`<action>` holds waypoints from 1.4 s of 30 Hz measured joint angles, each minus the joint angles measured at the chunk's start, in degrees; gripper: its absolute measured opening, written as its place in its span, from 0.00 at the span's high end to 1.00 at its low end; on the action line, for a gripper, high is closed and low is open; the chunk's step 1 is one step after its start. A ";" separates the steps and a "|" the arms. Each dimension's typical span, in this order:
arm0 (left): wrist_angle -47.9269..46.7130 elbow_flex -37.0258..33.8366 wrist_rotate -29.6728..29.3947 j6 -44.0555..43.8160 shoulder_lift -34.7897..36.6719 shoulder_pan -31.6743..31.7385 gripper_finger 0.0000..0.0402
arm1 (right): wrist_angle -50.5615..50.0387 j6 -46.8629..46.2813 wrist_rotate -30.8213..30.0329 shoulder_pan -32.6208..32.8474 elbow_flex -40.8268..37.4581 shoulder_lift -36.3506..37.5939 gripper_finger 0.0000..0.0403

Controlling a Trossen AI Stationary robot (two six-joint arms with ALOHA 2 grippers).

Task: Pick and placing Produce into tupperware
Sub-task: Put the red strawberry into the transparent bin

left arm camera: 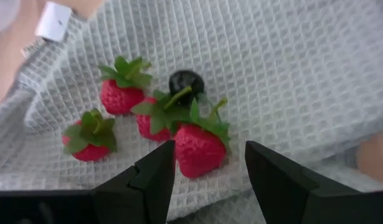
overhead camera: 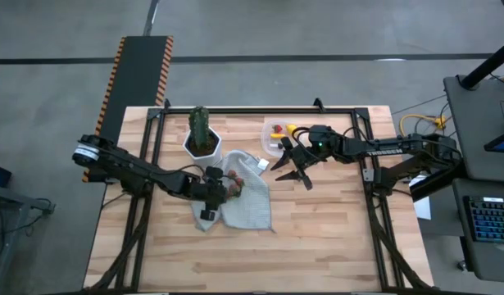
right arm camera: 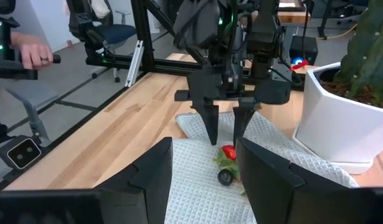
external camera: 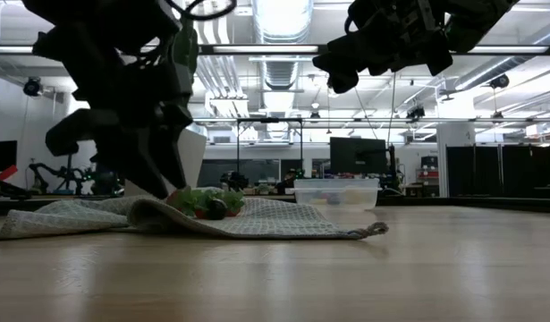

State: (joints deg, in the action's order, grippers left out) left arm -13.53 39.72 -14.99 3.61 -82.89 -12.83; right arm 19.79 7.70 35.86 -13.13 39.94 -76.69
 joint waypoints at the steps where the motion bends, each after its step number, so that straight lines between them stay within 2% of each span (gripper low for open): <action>1: 0.01 0.00 -0.01 -0.02 -0.55 0.02 0.55 | -0.02 0.00 0.00 0.00 0.00 -0.01 0.58; 14: 2.12 0.09 -1.90 0.08 -4.50 0.17 0.55 | -0.30 -0.20 0.00 0.00 0.00 -0.02 0.58; 26: 2.59 0.09 -4.00 0.09 -4.33 0.45 0.55 | -0.31 -0.16 0.00 0.00 0.00 -0.02 0.59; 36: 2.63 0.09 -3.79 0.04 -4.35 0.45 0.70 | -0.31 -0.17 0.00 0.00 0.00 -0.02 0.59; 42: 2.68 0.09 -3.64 -0.13 -4.33 0.45 0.72 | -0.31 -0.17 0.00 0.00 0.00 -0.02 0.60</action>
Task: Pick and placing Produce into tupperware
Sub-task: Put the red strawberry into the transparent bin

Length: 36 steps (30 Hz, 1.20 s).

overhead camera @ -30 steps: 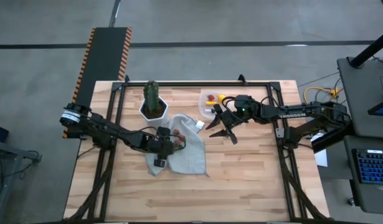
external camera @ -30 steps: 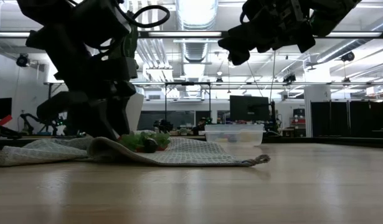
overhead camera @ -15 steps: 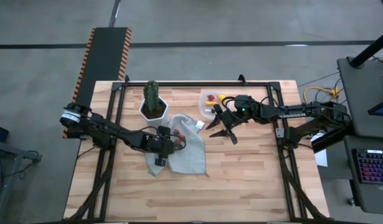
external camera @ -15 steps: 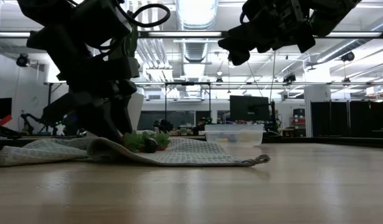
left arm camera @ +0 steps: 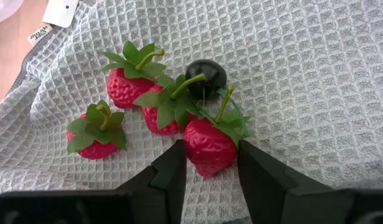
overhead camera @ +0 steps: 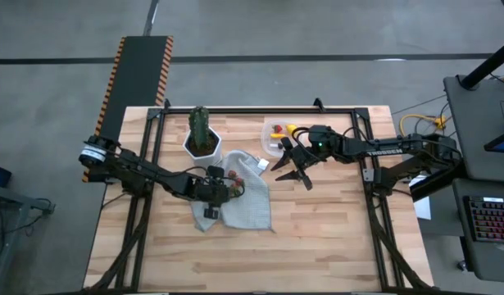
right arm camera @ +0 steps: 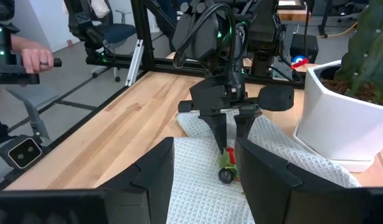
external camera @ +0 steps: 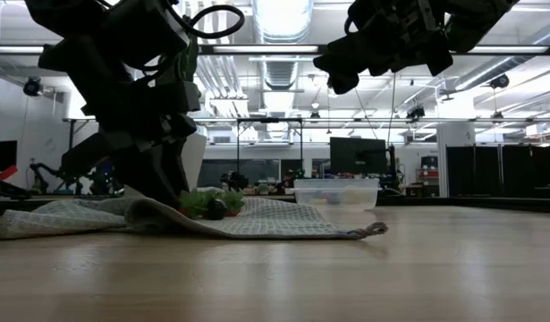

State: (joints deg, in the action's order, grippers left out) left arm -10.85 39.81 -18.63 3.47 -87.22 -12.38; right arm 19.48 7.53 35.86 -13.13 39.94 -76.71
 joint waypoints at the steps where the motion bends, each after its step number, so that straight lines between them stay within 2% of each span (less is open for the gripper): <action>1: 0.00 0.00 0.01 -0.01 0.00 0.00 0.72 | 0.00 0.02 0.00 0.00 0.00 0.00 0.60; 12: 0.02 0.00 0.10 -0.12 0.02 0.00 0.73 | -0.01 0.02 0.00 0.00 0.00 0.00 0.60; 24: -0.13 0.00 0.36 -1.02 2.65 -0.04 0.86 | -0.93 0.15 0.00 0.00 0.00 0.00 0.60; 32: -0.17 0.04 3.99 -1.03 3.34 0.00 0.85 | -1.13 0.13 0.00 0.00 0.00 0.00 0.60; 36: -0.15 0.56 4.74 0.27 3.32 -0.07 0.79 | -1.26 0.08 0.00 -0.02 0.00 0.00 0.60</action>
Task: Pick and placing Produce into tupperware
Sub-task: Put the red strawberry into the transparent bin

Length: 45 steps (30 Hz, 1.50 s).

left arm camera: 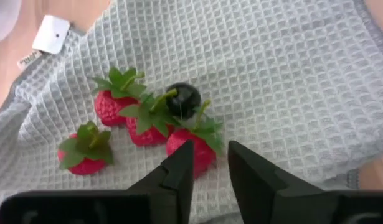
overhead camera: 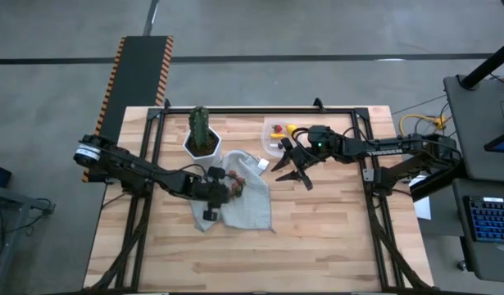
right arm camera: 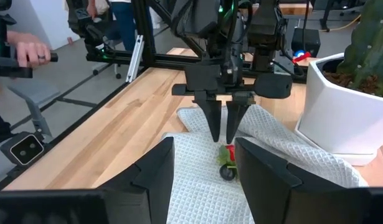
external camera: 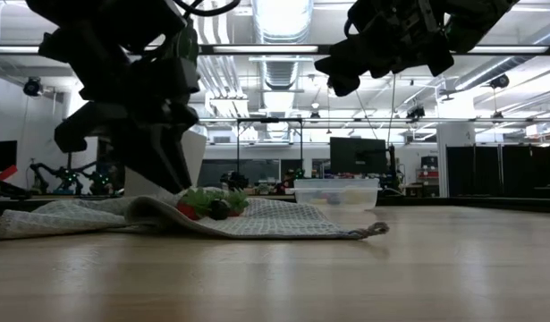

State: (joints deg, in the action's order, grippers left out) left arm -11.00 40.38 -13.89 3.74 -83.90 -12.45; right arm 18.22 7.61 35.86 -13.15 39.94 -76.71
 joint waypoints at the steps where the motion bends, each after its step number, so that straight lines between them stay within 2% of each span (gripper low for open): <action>1: -0.02 0.16 -0.10 0.07 0.00 -0.02 0.76 | 0.00 -0.06 0.00 0.00 0.00 0.00 0.60; 7: 0.03 0.86 -1.28 -0.23 -0.31 0.00 0.59 | -0.02 -0.08 0.00 0.01 0.00 0.00 0.60; 11: 0.02 0.81 -0.96 -0.30 -1.20 -0.02 0.54 | 0.00 -0.11 0.00 0.00 0.00 0.00 0.61; 23: 0.68 1.75 -1.94 0.00 -6.85 0.09 0.52 | -0.03 -0.10 0.00 0.01 0.00 0.00 0.61; 31: 0.45 2.66 -3.43 -0.30 -7.44 0.09 0.52 | -0.15 -0.08 0.02 0.02 0.00 0.00 0.61; 37: -0.37 2.67 -4.05 -0.30 -5.72 0.09 0.58 | -0.46 -0.06 0.02 0.00 0.00 0.00 0.61; 45: -0.07 2.71 -3.94 -0.29 -5.53 0.09 0.78 | -0.59 -0.06 0.02 0.01 0.00 0.00 0.62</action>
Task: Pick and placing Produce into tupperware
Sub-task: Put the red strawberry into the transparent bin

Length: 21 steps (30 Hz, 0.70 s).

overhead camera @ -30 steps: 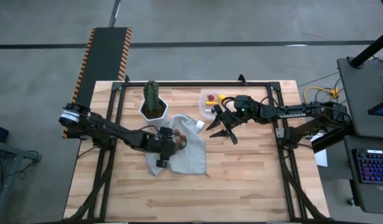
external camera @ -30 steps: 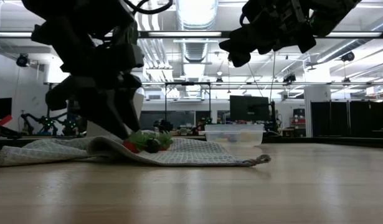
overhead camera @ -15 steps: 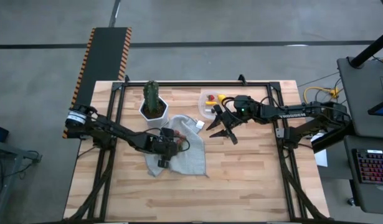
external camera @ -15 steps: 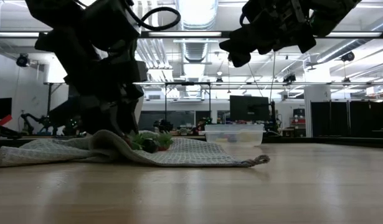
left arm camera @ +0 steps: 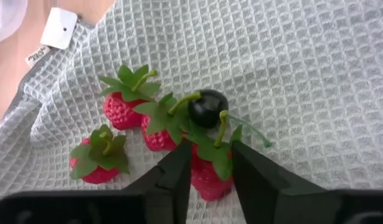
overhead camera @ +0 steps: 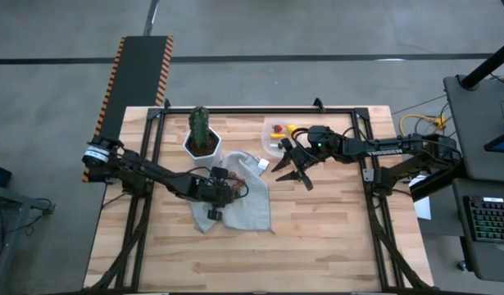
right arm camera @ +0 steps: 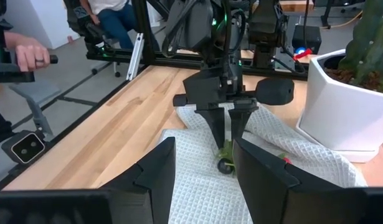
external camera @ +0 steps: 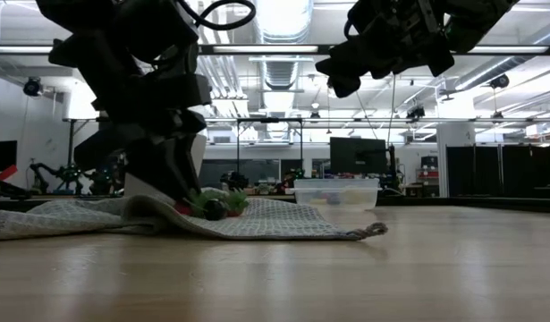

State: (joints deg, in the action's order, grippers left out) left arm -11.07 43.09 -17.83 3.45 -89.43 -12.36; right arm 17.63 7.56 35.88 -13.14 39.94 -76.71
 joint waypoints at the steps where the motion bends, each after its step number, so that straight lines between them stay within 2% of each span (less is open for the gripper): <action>1: 0.04 0.02 0.29 0.00 0.00 0.01 0.80 | -0.10 0.02 0.00 -0.01 0.00 0.00 0.62; 11: -0.06 0.02 0.92 0.32 -0.02 0.02 0.81 | -0.31 0.08 0.00 0.01 0.00 0.00 0.62; 21: -1.05 -0.02 1.72 -0.07 -0.07 0.02 0.59 | -0.70 0.08 -0.02 -0.01 0.00 0.00 0.62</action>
State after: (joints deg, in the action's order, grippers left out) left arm -12.12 43.07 -16.11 3.38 -89.49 -12.34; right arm 16.93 7.64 35.86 -13.15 39.94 -76.71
